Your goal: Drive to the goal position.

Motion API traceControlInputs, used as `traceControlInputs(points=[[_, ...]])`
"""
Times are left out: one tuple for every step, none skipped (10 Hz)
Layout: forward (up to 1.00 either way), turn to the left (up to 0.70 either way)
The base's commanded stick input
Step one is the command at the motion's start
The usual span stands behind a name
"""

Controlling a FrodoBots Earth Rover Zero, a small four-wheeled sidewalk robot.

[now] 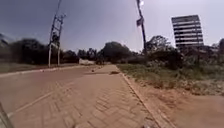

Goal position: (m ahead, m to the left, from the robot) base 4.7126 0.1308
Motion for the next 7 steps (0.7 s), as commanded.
traceControlInputs(points=[[0.3, 0.0], [0.3, 0.0], [0.3, 0.0], [0.3, 0.0], [0.3, 0.0], [0.3, 0.0], [0.3, 0.0]])
